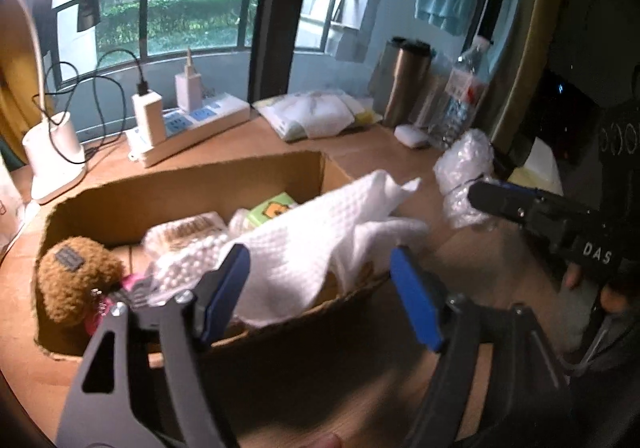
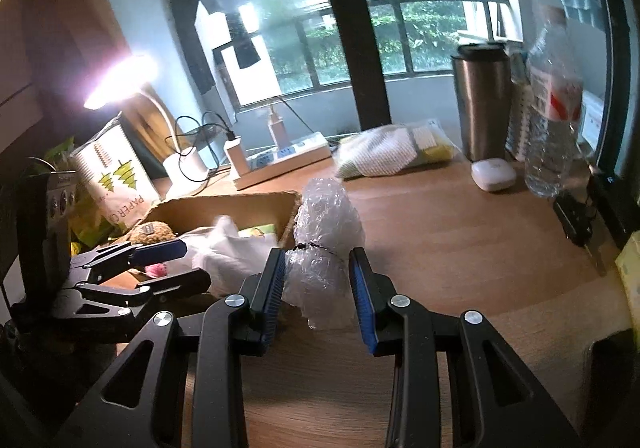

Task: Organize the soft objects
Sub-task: 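Lower the white towel into the box and open the left gripper, then lower the bubble wrap into the box and open the right gripper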

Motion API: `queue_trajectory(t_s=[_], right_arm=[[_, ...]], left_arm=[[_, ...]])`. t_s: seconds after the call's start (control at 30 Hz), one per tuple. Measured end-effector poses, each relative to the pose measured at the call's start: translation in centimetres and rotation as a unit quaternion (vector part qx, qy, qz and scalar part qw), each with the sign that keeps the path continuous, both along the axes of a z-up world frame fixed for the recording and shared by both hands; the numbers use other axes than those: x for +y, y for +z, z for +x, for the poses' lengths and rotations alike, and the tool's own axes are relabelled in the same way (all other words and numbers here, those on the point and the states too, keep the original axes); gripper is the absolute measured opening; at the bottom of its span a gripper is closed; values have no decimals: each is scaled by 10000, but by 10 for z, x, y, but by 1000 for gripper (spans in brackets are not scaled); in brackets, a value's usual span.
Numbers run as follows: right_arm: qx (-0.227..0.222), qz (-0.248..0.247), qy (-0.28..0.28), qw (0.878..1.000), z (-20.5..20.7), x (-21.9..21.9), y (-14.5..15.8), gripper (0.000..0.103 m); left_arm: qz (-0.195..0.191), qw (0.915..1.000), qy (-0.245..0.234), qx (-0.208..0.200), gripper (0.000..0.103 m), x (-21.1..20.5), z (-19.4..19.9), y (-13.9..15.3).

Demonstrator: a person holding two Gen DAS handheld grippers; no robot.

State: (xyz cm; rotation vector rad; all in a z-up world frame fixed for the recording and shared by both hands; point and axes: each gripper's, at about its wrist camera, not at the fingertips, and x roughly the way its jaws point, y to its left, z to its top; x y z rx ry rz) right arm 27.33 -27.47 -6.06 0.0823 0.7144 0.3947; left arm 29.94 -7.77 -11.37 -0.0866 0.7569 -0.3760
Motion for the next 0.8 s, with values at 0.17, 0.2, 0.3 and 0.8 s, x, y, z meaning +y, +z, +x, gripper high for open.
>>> queue_trajectory(t_s=[0.17, 0.2, 0.3, 0.8], right_arm=[[-85, -96, 159, 9998, -1, 22, 9, 35], [-106, -109, 187, 9997, -1, 26, 11, 35], [-170, -153, 284, 9993, 1, 38, 18, 35], [269, -537, 446, 9972, 53, 86, -17, 35]], left_arm=[[-168, 9997, 108, -106, 75, 16, -9, 8], [-182, 9997, 123, -137, 75, 20, -11, 10], [-245, 9992, 227, -212, 75, 32, -17, 16], [-404, 9935, 1019, -317, 75, 98, -19, 11]])
